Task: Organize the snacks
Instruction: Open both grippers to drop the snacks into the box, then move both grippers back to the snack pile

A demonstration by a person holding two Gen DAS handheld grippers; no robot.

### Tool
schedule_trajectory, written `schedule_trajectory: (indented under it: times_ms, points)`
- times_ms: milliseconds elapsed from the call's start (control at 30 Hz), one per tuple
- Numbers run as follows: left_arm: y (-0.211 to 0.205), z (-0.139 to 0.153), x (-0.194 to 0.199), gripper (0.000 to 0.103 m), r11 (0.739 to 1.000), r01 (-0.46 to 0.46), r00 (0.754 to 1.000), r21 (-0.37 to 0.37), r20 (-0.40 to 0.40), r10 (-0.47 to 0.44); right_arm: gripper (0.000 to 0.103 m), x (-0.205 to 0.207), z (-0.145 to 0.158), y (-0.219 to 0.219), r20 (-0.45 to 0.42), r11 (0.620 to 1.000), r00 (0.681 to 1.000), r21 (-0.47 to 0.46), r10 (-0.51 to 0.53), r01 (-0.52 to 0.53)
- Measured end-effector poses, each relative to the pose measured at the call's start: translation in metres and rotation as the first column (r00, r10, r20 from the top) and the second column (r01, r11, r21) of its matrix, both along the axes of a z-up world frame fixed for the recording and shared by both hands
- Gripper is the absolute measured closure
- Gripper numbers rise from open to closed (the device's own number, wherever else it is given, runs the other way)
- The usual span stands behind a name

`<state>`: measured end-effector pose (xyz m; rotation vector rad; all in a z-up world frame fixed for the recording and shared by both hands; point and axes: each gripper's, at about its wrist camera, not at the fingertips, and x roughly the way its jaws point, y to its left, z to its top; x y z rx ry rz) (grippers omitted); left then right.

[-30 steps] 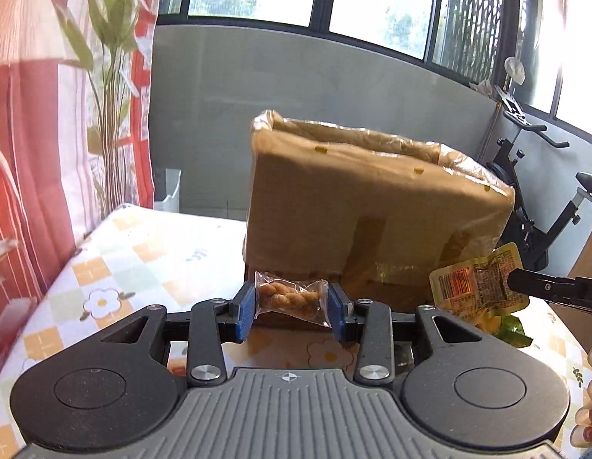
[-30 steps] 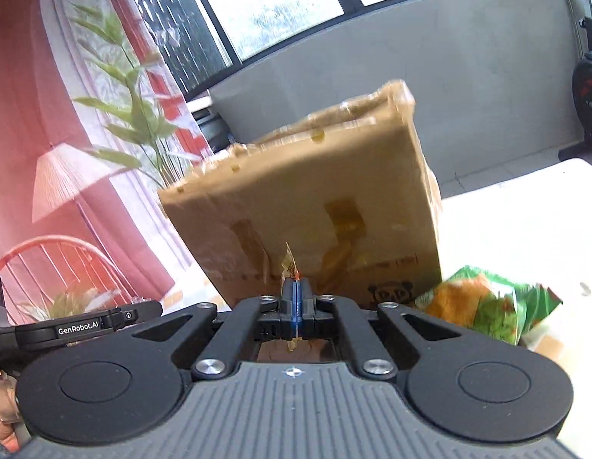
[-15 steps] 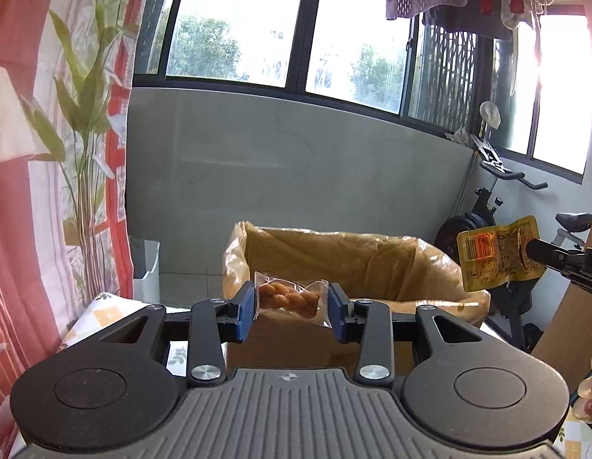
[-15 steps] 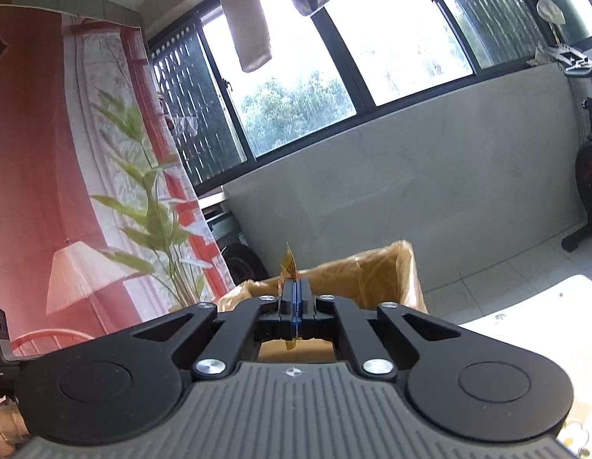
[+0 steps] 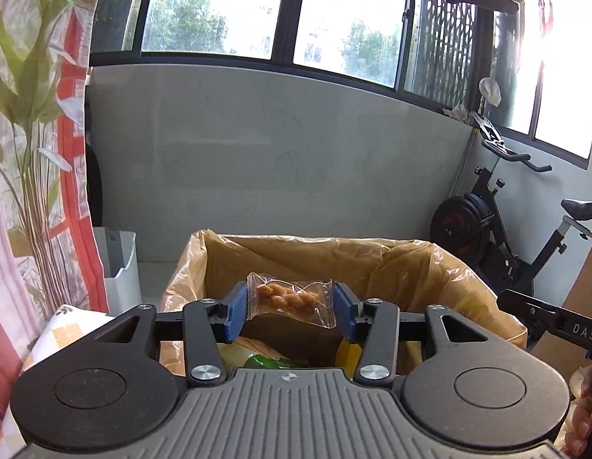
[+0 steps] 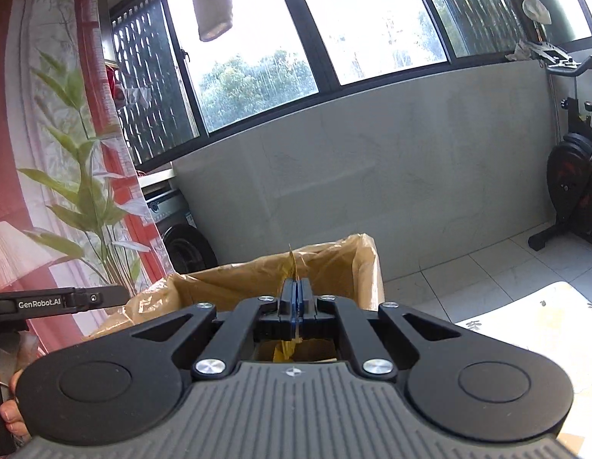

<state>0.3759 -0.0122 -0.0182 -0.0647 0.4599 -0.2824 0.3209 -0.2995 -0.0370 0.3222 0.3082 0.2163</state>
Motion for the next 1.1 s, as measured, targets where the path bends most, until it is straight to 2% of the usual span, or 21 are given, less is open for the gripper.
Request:
schedule_trajectory:
  times_ms: [33,167,267,300,367,533,633,667,700,733,767,867,1000,1100]
  points:
    - [0.001,-0.003,0.0,0.043,1.0,0.007,1.0,-0.005,-0.007,-0.007,0.096,-0.001,-0.001,-0.002,0.001,1.0,1.0,0.006,0.002,-0.002]
    - [0.01,-0.01,-0.007,0.043,1.0,0.024,0.999,0.005,-0.033,-0.023,0.089,-0.01,-0.004,-0.008,-0.008,1.0,1.0,0.001,0.009,-0.009]
    - [0.024,-0.01,-0.018,0.043,1.0,0.026,0.999,0.002,-0.04,-0.026,0.083,-0.023,-0.004,-0.011,0.019,0.998,0.997,0.006,0.069,-0.069]
    - [0.031,-0.008,-0.024,0.041,1.0,0.024,0.999,0.006,-0.039,-0.024,0.077,-0.028,-0.003,-0.011,0.031,0.995,0.994,0.002,0.101,-0.102]
    - [0.043,-0.005,-0.036,0.039,1.0,0.019,0.999,0.015,-0.03,-0.019,0.06,-0.039,-0.003,-0.01,0.039,0.991,0.99,-0.021,0.136,-0.135]
    - [0.073,-0.007,-0.075,0.032,0.999,-0.02,0.999,0.032,-0.027,0.02,0.048,-0.065,-0.009,-0.014,0.032,0.988,0.988,-0.021,0.152,-0.151]
    - [0.087,-0.015,-0.097,0.028,0.998,-0.045,0.997,0.036,-0.055,0.047,0.042,-0.081,-0.019,-0.016,0.023,0.986,0.986,-0.029,0.163,-0.163]
    - [0.091,-0.017,-0.104,0.026,0.998,-0.057,0.996,0.032,-0.061,0.059,0.034,-0.087,-0.024,-0.019,0.041,0.985,0.984,-0.003,0.171,-0.171]
    - [0.095,-0.019,-0.111,0.02,0.997,-0.072,0.996,0.021,-0.059,0.073,0.028,-0.093,-0.029,-0.022,0.049,0.984,0.984,0.024,0.173,-0.174]
    - [0.099,-0.021,-0.118,0.013,0.996,-0.094,0.994,0.0,-0.055,0.094,0.017,-0.099,-0.034,-0.025,0.044,0.985,0.986,0.04,0.164,-0.165]
    - [0.104,-0.024,-0.125,0.011,0.993,-0.119,0.992,-0.028,-0.054,0.117,0.013,-0.103,-0.038,-0.026,0.037,0.988,0.988,0.042,0.147,-0.148]
    - [0.112,-0.031,-0.137,0.01,0.983,-0.164,0.985,-0.082,-0.069,0.158,0.01,-0.112,-0.05,-0.028,-0.002,0.994,0.994,0.012,0.112,-0.112]
    - [0.11,-0.04,-0.148,0.01,0.976,-0.201,0.978,-0.08,-0.077,0.195,0.009,-0.115,-0.067,-0.031,-0.093,0.994,0.989,0.013,0.113,-0.112]
    - [0.111,-0.049,-0.15,0.011,0.968,-0.228,0.971,-0.105,-0.101,0.217,0.009,-0.121,-0.08,-0.029,-0.141,0.992,0.985,-0.062,0.104,-0.114]
